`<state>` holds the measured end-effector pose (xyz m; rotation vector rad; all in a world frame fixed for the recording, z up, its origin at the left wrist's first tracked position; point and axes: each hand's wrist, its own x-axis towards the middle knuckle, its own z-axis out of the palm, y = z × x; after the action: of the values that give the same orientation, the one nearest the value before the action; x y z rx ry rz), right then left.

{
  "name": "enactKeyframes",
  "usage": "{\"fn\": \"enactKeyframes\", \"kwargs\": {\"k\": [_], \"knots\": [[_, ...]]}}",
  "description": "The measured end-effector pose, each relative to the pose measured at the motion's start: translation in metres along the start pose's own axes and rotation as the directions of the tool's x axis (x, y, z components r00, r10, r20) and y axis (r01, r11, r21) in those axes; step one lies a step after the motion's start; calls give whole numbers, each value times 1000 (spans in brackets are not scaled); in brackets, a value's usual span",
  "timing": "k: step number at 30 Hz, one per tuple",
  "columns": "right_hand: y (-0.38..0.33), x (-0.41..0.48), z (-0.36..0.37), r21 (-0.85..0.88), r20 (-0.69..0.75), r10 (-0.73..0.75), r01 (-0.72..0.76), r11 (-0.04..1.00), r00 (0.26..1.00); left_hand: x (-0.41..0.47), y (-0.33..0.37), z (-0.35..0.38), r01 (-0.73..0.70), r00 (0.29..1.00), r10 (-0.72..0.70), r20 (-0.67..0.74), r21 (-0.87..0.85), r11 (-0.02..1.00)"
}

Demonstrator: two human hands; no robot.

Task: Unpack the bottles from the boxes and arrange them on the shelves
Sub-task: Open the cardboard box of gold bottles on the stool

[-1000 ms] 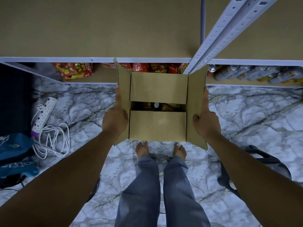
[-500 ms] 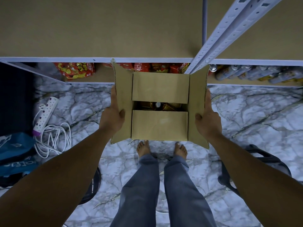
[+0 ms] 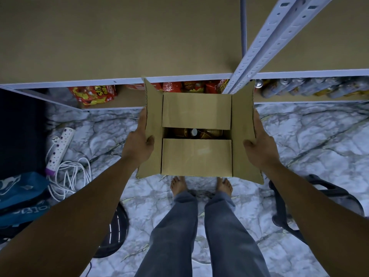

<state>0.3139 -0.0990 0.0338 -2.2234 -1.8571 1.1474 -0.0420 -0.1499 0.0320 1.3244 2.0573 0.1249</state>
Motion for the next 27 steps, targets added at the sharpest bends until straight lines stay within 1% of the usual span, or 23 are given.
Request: {"fn": "enactKeyframes", "kwargs": {"k": [6, 10, 13, 17, 21, 27], "knots": [[23, -27, -14, 54, 24, 55, -56, 997, 998, -8, 22, -1, -64, 995, 61, 84, 27, 998], [50, -53, -25, 124, 33, 133, -136, 983, 991, -12, 42, 10, -158, 977, 147, 154, 63, 985], [76, -74, -35, 172, 17, 164, -165, 971, 986, -15, 65, 21, -222, 956, 202, 215, 76, 972], [112, -99, -52, 165, -35, 195, -187, 968, 980, -21, 102, 40, -289, 932, 258, 255, 95, 952], [153, -119, -70, 194, -95, 239, -217, 957, 966, -28, 148, 61, -353, 908, 303, 288, 137, 926], [219, -136, -106, 237, -129, 288, -253, 938, 949, -45, 230, 96, -413, 873, 348, 341, 137, 900]]}}
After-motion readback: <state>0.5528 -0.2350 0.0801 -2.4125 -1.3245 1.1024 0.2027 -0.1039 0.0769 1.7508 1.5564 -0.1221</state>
